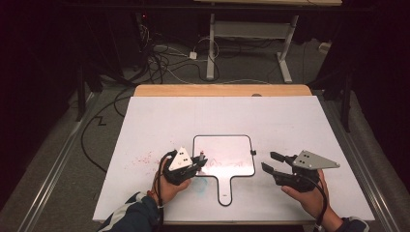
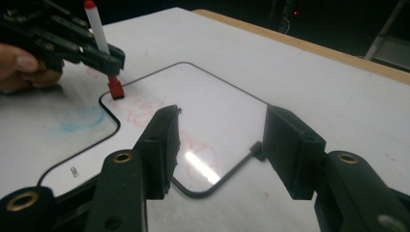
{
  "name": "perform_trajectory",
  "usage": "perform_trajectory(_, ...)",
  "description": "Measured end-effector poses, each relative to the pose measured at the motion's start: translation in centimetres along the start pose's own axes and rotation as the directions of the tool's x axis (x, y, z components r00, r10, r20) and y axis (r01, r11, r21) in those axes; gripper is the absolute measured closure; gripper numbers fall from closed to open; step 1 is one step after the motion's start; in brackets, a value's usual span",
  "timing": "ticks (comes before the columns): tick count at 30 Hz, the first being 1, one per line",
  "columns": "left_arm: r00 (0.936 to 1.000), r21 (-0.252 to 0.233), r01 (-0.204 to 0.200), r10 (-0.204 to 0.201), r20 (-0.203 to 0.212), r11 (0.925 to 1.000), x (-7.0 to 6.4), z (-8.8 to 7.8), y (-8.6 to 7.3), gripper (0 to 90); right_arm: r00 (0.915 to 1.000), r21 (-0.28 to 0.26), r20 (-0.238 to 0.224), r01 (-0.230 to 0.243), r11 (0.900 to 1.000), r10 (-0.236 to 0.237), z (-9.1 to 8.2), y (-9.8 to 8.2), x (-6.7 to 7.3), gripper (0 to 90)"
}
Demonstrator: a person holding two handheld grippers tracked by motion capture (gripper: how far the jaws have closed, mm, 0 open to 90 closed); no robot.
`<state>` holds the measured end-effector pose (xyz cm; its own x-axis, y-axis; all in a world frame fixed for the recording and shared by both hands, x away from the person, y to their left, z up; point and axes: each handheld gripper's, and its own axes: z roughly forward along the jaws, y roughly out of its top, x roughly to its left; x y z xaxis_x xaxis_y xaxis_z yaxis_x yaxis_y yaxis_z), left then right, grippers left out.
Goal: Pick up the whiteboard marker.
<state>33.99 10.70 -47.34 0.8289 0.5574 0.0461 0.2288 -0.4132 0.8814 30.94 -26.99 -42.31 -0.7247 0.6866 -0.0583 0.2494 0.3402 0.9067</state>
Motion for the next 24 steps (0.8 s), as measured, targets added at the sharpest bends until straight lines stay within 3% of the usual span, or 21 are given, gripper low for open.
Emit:
perform_trajectory(5, 1.0, -0.014, 0.007, -0.007, 0.0, 0.9999, 0.1, -0.4, -0.4, 79.0, 0.9989, 0.031, 0.023, 0.04, 0.999, -0.041, -0.5, -0.7, 0.0, 46.5)
perform_trajectory(9, 0.9993, -0.035, 0.004, -0.003, 0.038, 0.9994, -0.6, 1.0, 0.2, 79.1, 0.999, 0.031, 0.017, 0.042, 0.999, -0.042, -0.4, -0.8, 0.1, 46.4)
perform_trajectory(15, 0.9918, -0.059, -0.06, 0.067, 0.109, 0.9964, -2.1, 3.8, 1.9, 79.1, 0.9977, 0.026, 0.008, 0.067, 0.997, -0.068, -0.4, -0.7, 0.3, 45.6)
perform_trajectory(17, 0.9898, -0.057, -0.083, 0.089, 0.111, 0.9949, -2.5, 4.4, 2.3, 79.1, 0.9978, 0.025, 0.002, 0.067, 0.997, -0.067, -0.3, -0.8, 0.3, 44.9)
perform_trajectory(18, 0.9912, -0.047, -0.078, 0.082, 0.104, 0.9959, -2.7, 4.5, 2.3, 79.1, 0.9976, 0.029, 0.003, 0.069, 0.997, -0.069, -0.2, -0.9, 0.3, 44.5)
perform_trajectory(20, 0.9873, -0.061, -0.104, 0.11, 0.115, 0.9927, -2.7, 4.8, 2.5, 79.1, 0.9975, 0.031, 0.0, 0.071, 0.997, -0.071, -0.2, -1.0, 0.3, 44.4)
perform_trajectory(24, 0.9874, -0.044, -0.108, 0.112, 0.111, 0.9932, -2.4, 4.1, 2.1, 79.0, 0.9965, 0.049, -0.005, 0.084, 0.995, -0.084, 0.0, -1.4, 0.3, 43.4)
